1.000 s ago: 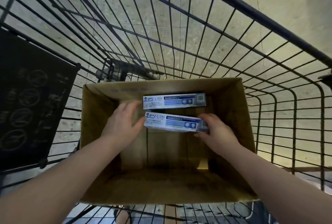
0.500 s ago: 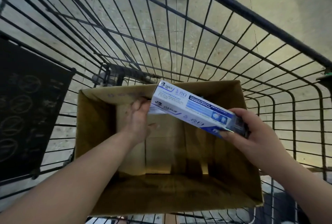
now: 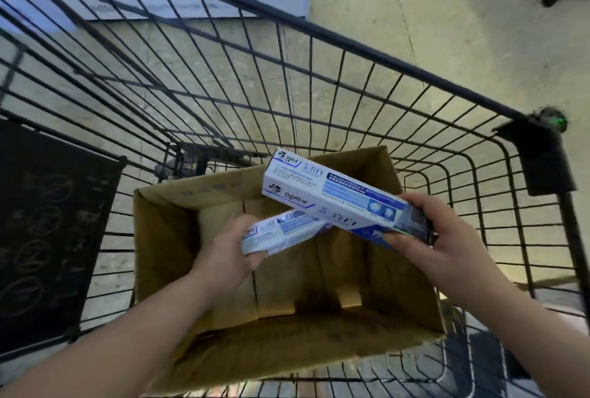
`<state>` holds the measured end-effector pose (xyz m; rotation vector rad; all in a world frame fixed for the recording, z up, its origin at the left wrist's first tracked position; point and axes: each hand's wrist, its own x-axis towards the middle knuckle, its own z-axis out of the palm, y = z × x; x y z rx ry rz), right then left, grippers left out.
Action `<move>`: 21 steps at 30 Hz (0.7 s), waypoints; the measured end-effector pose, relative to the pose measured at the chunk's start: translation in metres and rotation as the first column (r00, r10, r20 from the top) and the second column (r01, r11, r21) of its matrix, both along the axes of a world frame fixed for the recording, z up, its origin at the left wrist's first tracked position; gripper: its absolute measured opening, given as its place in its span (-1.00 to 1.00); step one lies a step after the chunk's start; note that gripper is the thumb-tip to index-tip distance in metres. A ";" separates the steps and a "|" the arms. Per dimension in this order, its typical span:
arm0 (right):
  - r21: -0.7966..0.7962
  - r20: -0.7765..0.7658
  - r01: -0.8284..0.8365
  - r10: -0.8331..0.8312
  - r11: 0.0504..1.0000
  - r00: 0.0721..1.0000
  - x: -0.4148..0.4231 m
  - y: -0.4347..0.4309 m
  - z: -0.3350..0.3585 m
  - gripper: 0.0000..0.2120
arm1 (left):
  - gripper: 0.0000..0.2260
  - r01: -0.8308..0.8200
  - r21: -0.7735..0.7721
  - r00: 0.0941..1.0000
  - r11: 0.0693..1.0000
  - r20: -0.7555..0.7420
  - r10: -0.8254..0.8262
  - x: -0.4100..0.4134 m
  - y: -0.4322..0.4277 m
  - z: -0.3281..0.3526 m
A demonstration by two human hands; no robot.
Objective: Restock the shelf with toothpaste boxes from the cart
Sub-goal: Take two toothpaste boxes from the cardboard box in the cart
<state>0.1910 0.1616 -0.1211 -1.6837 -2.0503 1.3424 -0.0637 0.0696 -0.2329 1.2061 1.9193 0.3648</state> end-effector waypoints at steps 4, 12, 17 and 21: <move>0.006 -0.068 0.077 -0.076 0.997 0.995 0.006 -0.033 0.046 -0.57 | -0.62 0.137 0.031 0.991 0.990 0.006 -0.137 -0.008 -0.021 0.058; 0.144 -0.189 0.385 -0.357 0.912 0.915 0.046 -0.155 0.163 -0.61 | -0.63 0.321 0.258 0.936 0.911 0.059 -0.346 0.009 -0.070 0.189; 0.245 -0.205 0.602 -0.566 0.760 0.799 0.091 -0.263 0.238 -0.58 | -0.46 0.525 0.411 0.795 0.745 0.075 -0.602 0.062 -0.102 0.271; 0.315 -0.229 0.757 -0.728 0.573 0.646 0.137 -0.372 0.293 -0.68 | -0.45 0.645 0.472 0.621 0.600 0.132 -0.772 0.127 -0.137 0.320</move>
